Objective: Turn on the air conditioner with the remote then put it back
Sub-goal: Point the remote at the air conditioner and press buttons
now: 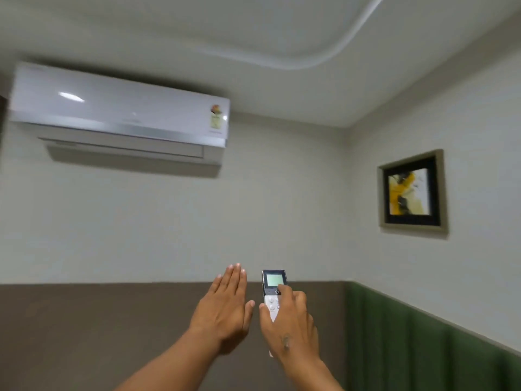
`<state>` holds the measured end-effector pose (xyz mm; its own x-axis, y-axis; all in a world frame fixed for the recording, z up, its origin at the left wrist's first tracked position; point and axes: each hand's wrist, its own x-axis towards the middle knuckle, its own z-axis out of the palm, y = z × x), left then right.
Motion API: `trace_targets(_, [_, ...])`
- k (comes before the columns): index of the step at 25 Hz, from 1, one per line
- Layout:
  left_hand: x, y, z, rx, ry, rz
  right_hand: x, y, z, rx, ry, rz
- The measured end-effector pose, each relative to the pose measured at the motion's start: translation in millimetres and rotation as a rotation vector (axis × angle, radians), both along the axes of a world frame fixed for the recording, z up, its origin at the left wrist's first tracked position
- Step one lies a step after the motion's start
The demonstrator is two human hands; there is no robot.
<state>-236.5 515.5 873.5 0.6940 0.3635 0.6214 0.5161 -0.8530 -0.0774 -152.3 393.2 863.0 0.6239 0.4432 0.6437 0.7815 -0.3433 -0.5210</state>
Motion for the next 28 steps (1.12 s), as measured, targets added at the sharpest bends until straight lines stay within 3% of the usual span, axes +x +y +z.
trace_targets(3, [-83.4,41.4,29.5,0.023,0.004,0.122,-70.4,57.6,27.3,0.079,0.075,0.16])
trace_targets(7, [-160.5,72.2,60.6,0.037,-0.027,0.249,-137.7,113.8,61.3,0.287,0.347,0.311])
trace_targets(12, [-213.6,84.1,74.8,0.047,-0.01,0.334,-191.0,155.4,88.5,0.343,0.631,0.412])
trace_targets(18, [-236.6,79.5,90.7,0.06,-0.023,0.372,-203.9,152.4,111.6,0.317,0.816,0.463])
trace_targets(28, [-254.9,53.4,128.0,0.08,-0.094,0.402,-206.3,104.9,154.3,0.237,0.768,0.51])
